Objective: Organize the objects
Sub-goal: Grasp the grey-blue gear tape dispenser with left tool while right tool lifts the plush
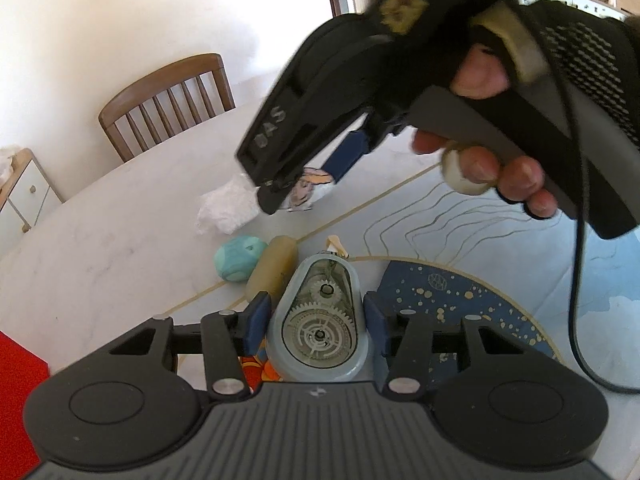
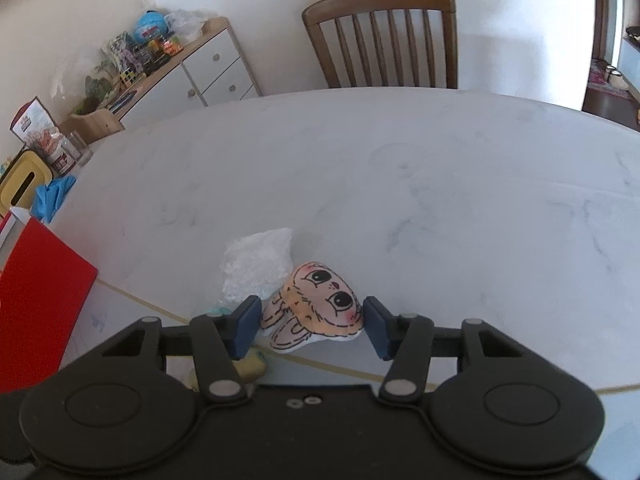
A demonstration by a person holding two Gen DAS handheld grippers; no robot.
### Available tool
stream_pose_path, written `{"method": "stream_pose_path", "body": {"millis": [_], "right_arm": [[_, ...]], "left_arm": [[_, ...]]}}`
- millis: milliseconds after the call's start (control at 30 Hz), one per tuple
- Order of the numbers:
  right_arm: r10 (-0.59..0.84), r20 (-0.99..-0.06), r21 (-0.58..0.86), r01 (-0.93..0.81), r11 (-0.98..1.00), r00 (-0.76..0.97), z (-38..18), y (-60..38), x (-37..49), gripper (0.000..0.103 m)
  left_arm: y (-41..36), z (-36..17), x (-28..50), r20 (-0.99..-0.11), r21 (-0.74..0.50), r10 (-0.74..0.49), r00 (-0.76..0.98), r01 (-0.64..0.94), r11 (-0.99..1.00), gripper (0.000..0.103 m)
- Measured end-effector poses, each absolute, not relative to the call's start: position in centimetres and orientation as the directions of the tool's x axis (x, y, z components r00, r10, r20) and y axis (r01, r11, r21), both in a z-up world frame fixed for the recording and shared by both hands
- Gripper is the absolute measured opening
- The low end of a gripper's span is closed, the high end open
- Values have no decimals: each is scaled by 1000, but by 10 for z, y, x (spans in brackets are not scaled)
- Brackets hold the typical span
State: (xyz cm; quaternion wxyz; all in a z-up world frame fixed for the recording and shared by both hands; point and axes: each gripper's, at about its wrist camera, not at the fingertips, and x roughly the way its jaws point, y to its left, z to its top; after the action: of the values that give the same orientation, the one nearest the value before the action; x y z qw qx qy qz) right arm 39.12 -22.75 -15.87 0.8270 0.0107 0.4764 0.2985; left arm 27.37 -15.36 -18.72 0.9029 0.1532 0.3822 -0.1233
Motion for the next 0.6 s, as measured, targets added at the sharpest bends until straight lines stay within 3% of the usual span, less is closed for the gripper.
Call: {"method": "stream_pose_path", "body": {"millis": [600], "right_arm": [[493,-752,286,-457,842,438,-107,-277,316,54]], "left_arm": [[-138,-140,248,-706,41,-172,687,283,958,50]]}}
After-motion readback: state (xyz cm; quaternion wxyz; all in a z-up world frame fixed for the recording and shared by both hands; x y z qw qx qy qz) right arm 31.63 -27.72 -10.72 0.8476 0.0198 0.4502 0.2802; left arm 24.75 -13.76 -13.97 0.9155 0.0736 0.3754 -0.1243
